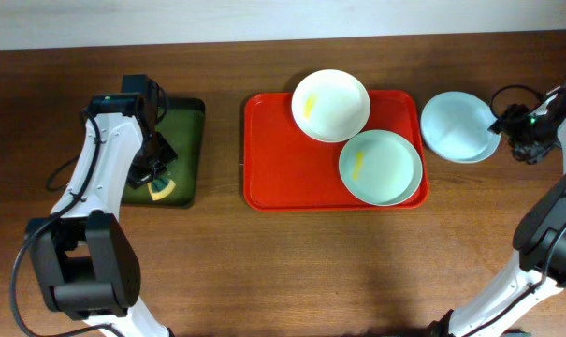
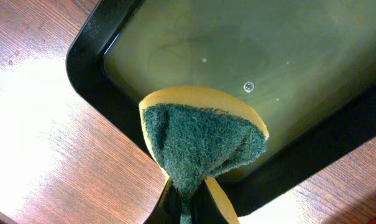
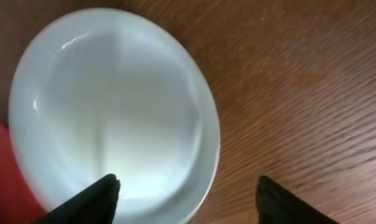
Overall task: Clean dirty plates on tray and stack at the side
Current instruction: 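Grasp the cream plate rim with right gripper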
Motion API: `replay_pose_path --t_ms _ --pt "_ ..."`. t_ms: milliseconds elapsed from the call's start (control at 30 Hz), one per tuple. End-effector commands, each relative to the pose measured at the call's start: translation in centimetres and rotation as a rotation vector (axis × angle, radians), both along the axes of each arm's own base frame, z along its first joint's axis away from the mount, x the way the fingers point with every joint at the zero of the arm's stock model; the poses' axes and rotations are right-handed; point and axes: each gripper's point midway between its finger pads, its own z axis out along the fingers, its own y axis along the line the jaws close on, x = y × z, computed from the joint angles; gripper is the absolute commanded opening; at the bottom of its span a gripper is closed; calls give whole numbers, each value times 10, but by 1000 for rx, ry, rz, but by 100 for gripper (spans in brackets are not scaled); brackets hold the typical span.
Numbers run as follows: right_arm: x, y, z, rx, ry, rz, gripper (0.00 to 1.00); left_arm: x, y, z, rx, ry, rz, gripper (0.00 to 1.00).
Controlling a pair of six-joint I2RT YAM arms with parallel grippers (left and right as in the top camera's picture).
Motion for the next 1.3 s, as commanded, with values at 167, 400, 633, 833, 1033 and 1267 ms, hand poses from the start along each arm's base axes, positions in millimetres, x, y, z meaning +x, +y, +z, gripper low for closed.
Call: replay_pose_path --t_ms 167,400,633,833,1033,1267 --pt "61 101 85 88 -284 261 72 0 -1 8 1 -24 -14 0" --pt "112 225 59 -273 -261 464 67 2 -1 9 1 -34 -14 0" --pt "117 250 -17 -368 -133 508 67 2 -1 9 1 -35 -14 0" --pt "126 275 -43 -273 -175 617 62 2 -1 9 2 -35 -14 0" --pt "126 286 -55 -216 -182 644 13 3 -1 9 2 -35 -14 0" --pt "99 361 -3 97 -282 815 4 3 -1 9 2 -39 -15 0"
